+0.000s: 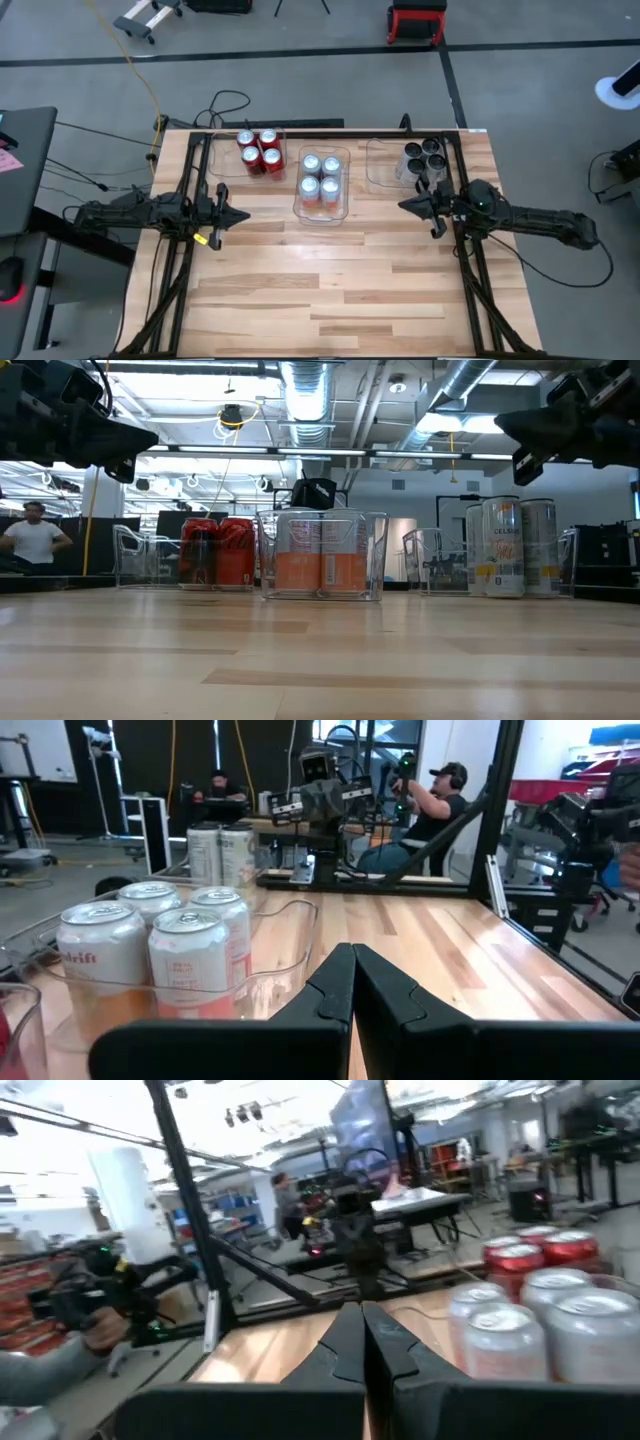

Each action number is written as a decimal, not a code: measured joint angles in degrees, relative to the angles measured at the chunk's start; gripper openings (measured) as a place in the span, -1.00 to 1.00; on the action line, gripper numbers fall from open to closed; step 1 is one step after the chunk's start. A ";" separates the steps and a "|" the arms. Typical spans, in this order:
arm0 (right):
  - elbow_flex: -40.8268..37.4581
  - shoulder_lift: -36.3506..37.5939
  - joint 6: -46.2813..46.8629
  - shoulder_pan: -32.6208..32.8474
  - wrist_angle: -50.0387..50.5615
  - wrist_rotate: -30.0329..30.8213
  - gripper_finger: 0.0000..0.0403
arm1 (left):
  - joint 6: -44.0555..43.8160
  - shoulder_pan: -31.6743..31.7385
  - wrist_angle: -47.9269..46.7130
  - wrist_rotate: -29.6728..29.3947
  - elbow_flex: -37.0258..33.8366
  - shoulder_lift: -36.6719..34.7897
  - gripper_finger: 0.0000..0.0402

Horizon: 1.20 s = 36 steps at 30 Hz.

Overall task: Sort soda cans
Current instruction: Return to Home Position

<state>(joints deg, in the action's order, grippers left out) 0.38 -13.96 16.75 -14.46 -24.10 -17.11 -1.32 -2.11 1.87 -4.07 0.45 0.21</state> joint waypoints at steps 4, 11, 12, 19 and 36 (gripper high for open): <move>0.79 2.02 -1.11 3.39 -0.01 0.34 -0.96 | -0.54 0.00 0.04 0.17 -0.02 0.00 -1.00; 1.36 10.58 -3.27 5.60 8.52 0.79 -0.96 | -0.66 0.00 0.03 0.96 -0.02 0.00 -1.00; 1.36 12.01 -3.22 5.42 10.33 0.78 -0.96 | -0.66 0.00 0.04 1.03 -0.02 0.00 -1.00; 1.45 13.65 -2.65 4.97 13.01 0.98 -0.96 | -0.77 -0.94 1.41 1.33 -0.04 0.00 -1.00; 0.04 12.09 -1.22 5.13 14.46 8.16 -0.92 | -1.62 -2.36 0.83 -2.76 -0.04 0.04 -1.00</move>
<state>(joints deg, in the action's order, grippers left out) 0.43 -1.87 15.52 -9.34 -9.64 -8.96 -2.94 -4.47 2.70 -6.83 0.40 0.25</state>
